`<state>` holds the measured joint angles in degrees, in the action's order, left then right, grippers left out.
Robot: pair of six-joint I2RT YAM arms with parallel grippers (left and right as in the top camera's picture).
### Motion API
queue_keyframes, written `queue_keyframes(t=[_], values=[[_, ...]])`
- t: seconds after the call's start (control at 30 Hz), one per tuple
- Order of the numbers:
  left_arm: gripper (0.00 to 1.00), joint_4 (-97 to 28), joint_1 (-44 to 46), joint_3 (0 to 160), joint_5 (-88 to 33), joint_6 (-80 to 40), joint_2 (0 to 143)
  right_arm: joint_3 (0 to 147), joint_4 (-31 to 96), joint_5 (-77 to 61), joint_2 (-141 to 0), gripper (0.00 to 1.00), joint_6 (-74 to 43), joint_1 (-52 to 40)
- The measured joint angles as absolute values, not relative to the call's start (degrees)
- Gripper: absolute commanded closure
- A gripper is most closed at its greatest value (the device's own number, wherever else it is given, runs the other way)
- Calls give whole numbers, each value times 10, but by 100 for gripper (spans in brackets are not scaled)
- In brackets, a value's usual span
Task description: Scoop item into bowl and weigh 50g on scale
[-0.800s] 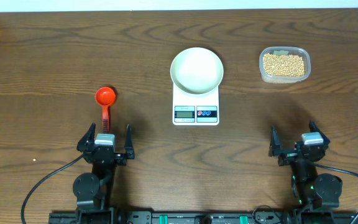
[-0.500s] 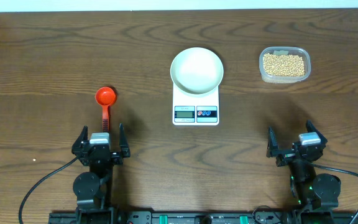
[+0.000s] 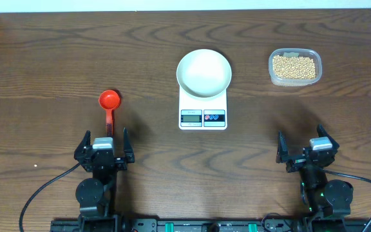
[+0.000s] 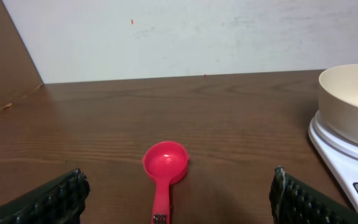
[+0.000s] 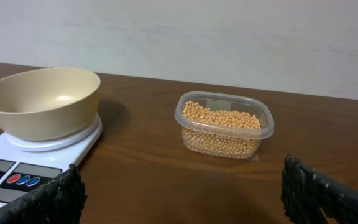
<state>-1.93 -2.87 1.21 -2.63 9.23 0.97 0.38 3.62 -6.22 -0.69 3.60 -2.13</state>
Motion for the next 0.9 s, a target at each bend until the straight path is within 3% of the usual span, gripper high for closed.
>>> queue_keyframes(t=[0.9], values=[[5, -19, -29, 12, -26, 92, 10, 4, 36, -62, -7, 1, 36, -21]])
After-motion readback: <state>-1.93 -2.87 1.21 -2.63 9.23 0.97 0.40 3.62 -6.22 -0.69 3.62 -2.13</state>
